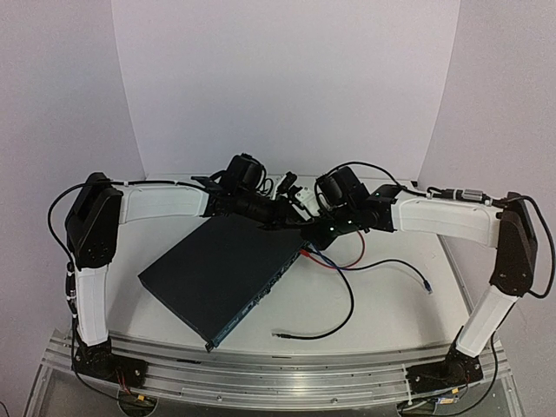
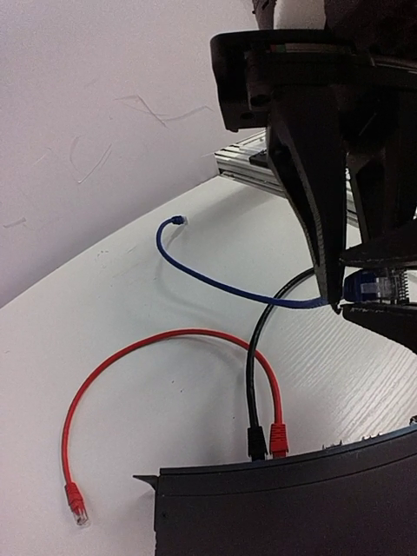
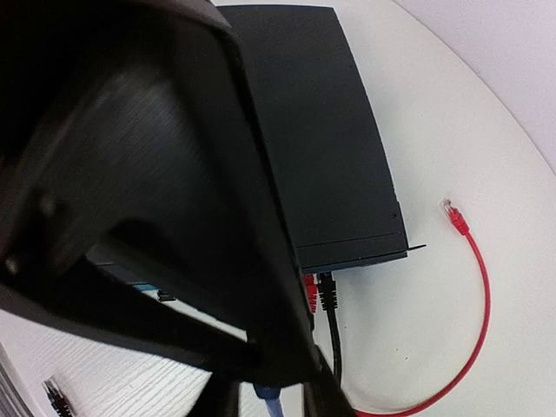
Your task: Insert the plug into the switch port
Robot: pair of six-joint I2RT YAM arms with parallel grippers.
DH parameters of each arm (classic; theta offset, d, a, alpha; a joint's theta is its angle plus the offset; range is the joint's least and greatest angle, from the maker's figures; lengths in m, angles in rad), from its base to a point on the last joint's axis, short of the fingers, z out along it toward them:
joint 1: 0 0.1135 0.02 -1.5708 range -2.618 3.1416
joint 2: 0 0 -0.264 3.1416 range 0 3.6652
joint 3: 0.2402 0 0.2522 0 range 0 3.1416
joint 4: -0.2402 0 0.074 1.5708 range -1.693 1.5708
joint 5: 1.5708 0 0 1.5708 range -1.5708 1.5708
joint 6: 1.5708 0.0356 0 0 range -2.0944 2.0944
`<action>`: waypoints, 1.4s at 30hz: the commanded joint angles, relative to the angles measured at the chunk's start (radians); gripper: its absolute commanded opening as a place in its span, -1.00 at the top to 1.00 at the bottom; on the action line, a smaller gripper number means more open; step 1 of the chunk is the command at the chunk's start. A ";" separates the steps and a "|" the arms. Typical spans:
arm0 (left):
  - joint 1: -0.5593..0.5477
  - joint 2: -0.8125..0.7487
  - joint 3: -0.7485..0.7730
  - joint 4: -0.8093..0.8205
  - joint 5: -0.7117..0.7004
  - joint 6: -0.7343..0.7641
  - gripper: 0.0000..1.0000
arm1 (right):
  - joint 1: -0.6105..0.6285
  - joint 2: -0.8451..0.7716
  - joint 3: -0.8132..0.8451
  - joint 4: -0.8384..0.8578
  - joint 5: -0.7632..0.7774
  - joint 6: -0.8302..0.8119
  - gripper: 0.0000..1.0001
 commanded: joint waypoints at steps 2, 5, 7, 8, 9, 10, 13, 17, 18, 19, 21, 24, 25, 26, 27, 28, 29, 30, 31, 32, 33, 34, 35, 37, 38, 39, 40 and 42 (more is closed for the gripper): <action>0.003 -0.022 -0.004 0.154 0.077 0.123 1.00 | -0.009 -0.060 0.000 0.030 -0.145 0.030 -0.08; 0.041 -0.019 -0.014 0.221 0.144 0.191 1.00 | -0.064 -0.128 -0.056 0.030 -0.310 0.059 -0.30; 0.069 -0.021 -0.031 0.269 0.213 0.251 1.00 | -0.134 -0.169 -0.089 0.033 -0.483 0.099 -0.40; 0.082 -0.025 -0.046 0.304 0.262 0.296 1.00 | -0.163 -0.184 -0.098 0.033 -0.572 0.115 -0.41; 0.091 -0.034 -0.065 0.341 0.302 0.331 1.00 | -0.189 -0.195 -0.105 0.033 -0.640 0.123 -0.42; 0.097 -0.044 -0.083 0.371 0.333 0.362 1.00 | -0.209 -0.204 -0.110 0.033 -0.689 0.128 -0.43; 0.101 -0.068 -0.077 0.337 0.429 0.488 1.00 | -0.244 -0.221 -0.115 0.034 -0.793 0.134 -0.40; 0.101 -0.109 -0.081 0.293 0.515 0.613 1.00 | -0.263 -0.212 -0.108 0.036 -0.913 0.132 -0.31; 0.101 -0.123 -0.096 0.317 0.526 0.623 1.00 | -0.266 -0.204 -0.106 0.036 -0.930 0.126 -0.29; 0.102 -0.137 -0.114 0.342 0.533 0.630 1.00 | -0.269 -0.193 -0.103 0.036 -0.950 0.116 -0.25; 0.101 -0.166 -0.142 0.375 0.545 0.643 1.00 | -0.273 -0.181 -0.095 0.039 -0.961 0.099 -0.24; 0.101 -0.196 -0.166 0.390 0.565 0.675 1.00 | -0.274 -0.163 -0.088 0.060 -0.984 0.073 -0.23; 0.101 -0.203 -0.169 0.391 0.569 0.679 1.00 | -0.274 -0.155 -0.088 0.073 -0.995 0.065 -0.21; 0.101 -0.207 -0.170 0.391 0.573 0.683 1.00 | -0.273 -0.147 -0.086 0.088 -1.005 0.065 -0.20; 0.101 -0.208 -0.168 0.392 0.573 0.683 1.00 | -0.274 -0.136 -0.083 0.101 -1.017 0.066 -0.18; 0.101 -0.208 -0.166 0.392 0.571 0.682 1.00 | -0.273 -0.122 -0.082 0.135 -1.035 0.088 -0.17; 0.101 -0.208 -0.163 0.391 0.567 0.681 1.00 | -0.274 -0.112 -0.081 0.171 -1.049 0.112 -0.16; 0.101 -0.207 -0.160 0.390 0.563 0.678 1.00 | -0.274 -0.104 -0.080 0.202 -1.059 0.132 -0.15; 0.101 -0.206 -0.160 0.391 0.556 0.675 1.00 | -0.273 -0.099 -0.080 0.231 -1.065 0.146 -0.15; 0.101 -0.206 -0.161 0.392 0.546 0.671 1.00 | -0.274 -0.098 -0.084 0.262 -1.067 0.156 -0.15; 0.101 -0.206 -0.162 0.394 0.535 0.668 1.00 | -0.273 -0.100 -0.091 0.292 -1.065 0.171 -0.15; 0.101 -0.204 -0.162 0.397 0.525 0.662 1.00 | -0.273 -0.104 -0.102 0.330 -1.066 0.198 -0.14; 0.101 -0.203 -0.163 0.402 0.519 0.653 1.00 | -0.273 -0.107 -0.111 0.358 -1.068 0.205 -0.14; 0.101 -0.197 -0.164 0.419 0.517 0.633 1.00 | -0.272 -0.103 -0.113 0.389 -1.082 0.214 -0.12; 0.101 -0.194 -0.164 0.429 0.519 0.623 1.00 | -0.271 -0.096 -0.108 0.395 -1.093 0.219 -0.09; 0.100 -0.193 -0.164 0.437 0.518 0.616 1.00 | -0.270 -0.088 -0.104 0.400 -1.105 0.225 -0.07; 0.101 -0.191 -0.163 0.441 0.517 0.612 1.00 | -0.270 -0.080 -0.100 0.405 -1.119 0.227 -0.04; 0.100 -0.190 -0.162 0.442 0.516 0.608 1.00 | -0.266 -0.060 -0.095 0.408 -1.127 0.230 -0.03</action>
